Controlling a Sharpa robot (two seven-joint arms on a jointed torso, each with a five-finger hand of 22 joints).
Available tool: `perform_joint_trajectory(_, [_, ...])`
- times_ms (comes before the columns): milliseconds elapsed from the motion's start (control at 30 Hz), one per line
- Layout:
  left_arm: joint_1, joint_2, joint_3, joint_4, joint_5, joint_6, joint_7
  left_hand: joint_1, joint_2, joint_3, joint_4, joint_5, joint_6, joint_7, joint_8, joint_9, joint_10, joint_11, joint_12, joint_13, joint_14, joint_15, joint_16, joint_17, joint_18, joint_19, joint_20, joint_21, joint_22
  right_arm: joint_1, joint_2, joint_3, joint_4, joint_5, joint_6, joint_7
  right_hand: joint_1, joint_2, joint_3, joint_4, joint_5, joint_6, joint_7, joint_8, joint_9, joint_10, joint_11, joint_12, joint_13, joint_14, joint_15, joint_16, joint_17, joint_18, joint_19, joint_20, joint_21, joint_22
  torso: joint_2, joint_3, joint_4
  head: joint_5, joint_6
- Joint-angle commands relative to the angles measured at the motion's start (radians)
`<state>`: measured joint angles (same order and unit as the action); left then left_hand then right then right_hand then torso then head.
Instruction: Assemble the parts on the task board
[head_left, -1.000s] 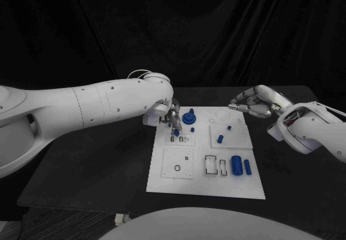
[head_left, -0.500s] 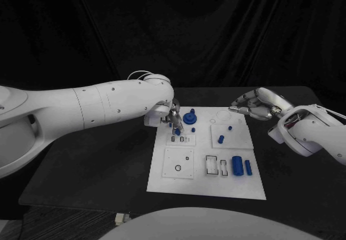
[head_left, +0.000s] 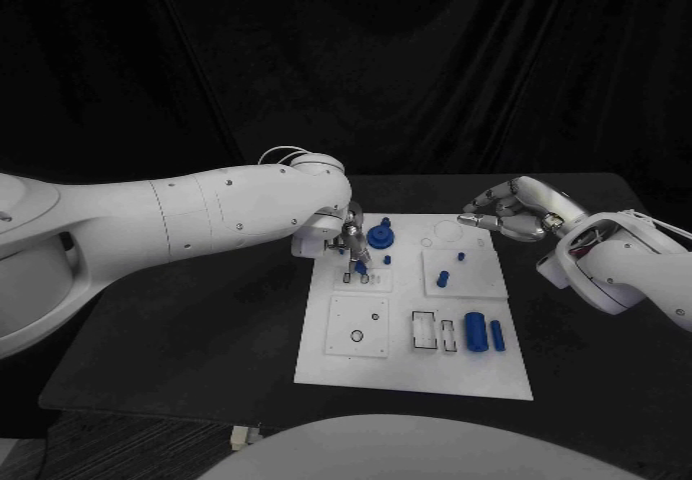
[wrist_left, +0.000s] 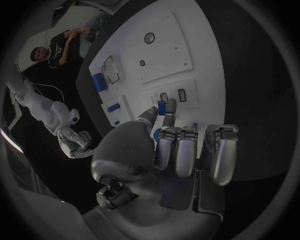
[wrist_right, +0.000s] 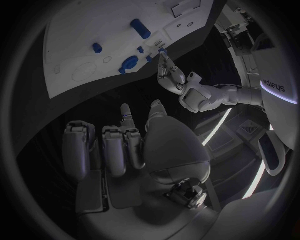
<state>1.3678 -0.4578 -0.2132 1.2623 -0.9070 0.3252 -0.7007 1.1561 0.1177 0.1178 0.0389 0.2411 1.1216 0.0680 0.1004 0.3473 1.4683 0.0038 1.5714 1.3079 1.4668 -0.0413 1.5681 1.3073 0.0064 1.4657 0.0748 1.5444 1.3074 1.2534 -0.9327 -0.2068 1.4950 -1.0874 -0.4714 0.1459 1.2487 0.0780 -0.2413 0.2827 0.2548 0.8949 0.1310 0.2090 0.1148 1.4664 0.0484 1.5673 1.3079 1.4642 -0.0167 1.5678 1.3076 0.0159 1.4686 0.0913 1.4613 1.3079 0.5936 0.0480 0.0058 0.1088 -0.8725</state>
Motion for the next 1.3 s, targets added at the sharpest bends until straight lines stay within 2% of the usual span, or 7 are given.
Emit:
perform_joint_trajectory(33, [-0.005, 0.002, 0.001, 0.001, 0.006, -0.002, -0.043, -0.011, 0.001, 0.000, 0.006, -0.005, -0.005, 0.003, -0.006, -0.001, 0.102, 0.002, -0.001, 0.263, 0.104, -0.001, 0.003, 0.263, 0.009, 0.053, -0.004, -0.006, 0.212, -0.003, -0.001, 0.001, 0.001, -0.005, 0.002, -0.003, 0.010, 0.000, -0.004, -0.001, 0.005, 0.002, 0.001, 0.004, -0.001, 0.104, 0.006, 0.004, 0.263, 0.107, 0.006, 0.003, 0.263, 0.017, 0.029, 0.007, -0.003, 0.219, 0.000, -0.0002, 0.0000, 0.003, 0.000])
perform_joint_trajectory(500, [-0.015, 0.007, 0.001, -0.012, 0.006, 0.006, -0.044, -0.020, -0.003, 0.009, 0.014, -0.013, -0.011, 0.006, -0.013, -0.003, 0.102, 0.004, -0.001, 0.263, 0.104, 0.000, 0.003, 0.263, 0.011, 0.047, -0.003, -0.011, 0.206, -0.003, 0.000, 0.001, 0.001, -0.005, 0.004, -0.005, 0.016, 0.000, -0.005, -0.001, 0.007, 0.001, 0.001, 0.003, -0.001, 0.104, 0.006, 0.004, 0.263, 0.107, 0.006, 0.003, 0.263, 0.017, 0.028, 0.007, -0.004, 0.219, 0.000, -0.0003, 0.0000, 0.003, 0.000])
perform_joint_trajectory(633, [-0.016, 0.007, 0.001, -0.013, 0.006, 0.005, -0.044, -0.031, -0.009, 0.018, 0.023, -0.055, -0.011, 0.007, -0.016, -0.003, 0.102, 0.005, -0.001, 0.263, 0.104, 0.001, 0.003, 0.263, 0.011, 0.046, -0.002, -0.013, 0.205, -0.003, 0.000, 0.001, 0.001, -0.005, 0.004, -0.005, 0.019, 0.000, -0.005, -0.001, 0.009, 0.001, 0.001, 0.003, -0.001, 0.104, 0.006, 0.004, 0.263, 0.107, 0.006, 0.003, 0.263, 0.017, 0.029, 0.007, -0.003, 0.219, 0.000, -0.0003, -0.0001, 0.004, 0.000])
perform_joint_trajectory(767, [-0.017, 0.008, 0.001, -0.015, 0.006, 0.005, -0.045, -0.037, -0.011, 0.019, 0.029, -0.075, -0.011, 0.008, -0.018, -0.003, 0.102, 0.006, -0.001, 0.263, 0.104, 0.002, 0.003, 0.263, 0.011, 0.045, -0.001, -0.013, 0.205, -0.004, 0.000, 0.001, 0.001, -0.005, 0.005, -0.004, 0.020, 0.000, -0.005, -0.002, 0.010, 0.001, 0.001, 0.003, -0.001, 0.104, 0.006, 0.004, 0.263, 0.107, 0.006, 0.003, 0.263, 0.017, 0.028, 0.007, -0.004, 0.219, 0.000, -0.0004, -0.0003, 0.005, 0.000])
perform_joint_trajectory(1300, [-0.019, 0.010, 0.001, -0.020, 0.006, 0.023, -0.041, -0.062, -0.025, 0.014, 0.051, -0.118, -0.014, 0.012, -0.023, -0.004, 0.102, 0.010, -0.001, 0.263, 0.104, 0.004, 0.003, 0.263, 0.013, 0.040, 0.001, -0.018, 0.200, -0.005, 0.002, 0.001, -0.001, -0.005, 0.009, -0.005, 0.029, 0.002, -0.006, -0.002, 0.017, 0.001, 0.001, 0.003, -0.002, 0.104, 0.006, 0.004, 0.263, 0.107, 0.006, 0.003, 0.263, 0.018, 0.028, 0.007, -0.005, 0.218, 0.000, -0.0007, -0.0001, 0.006, 0.000])
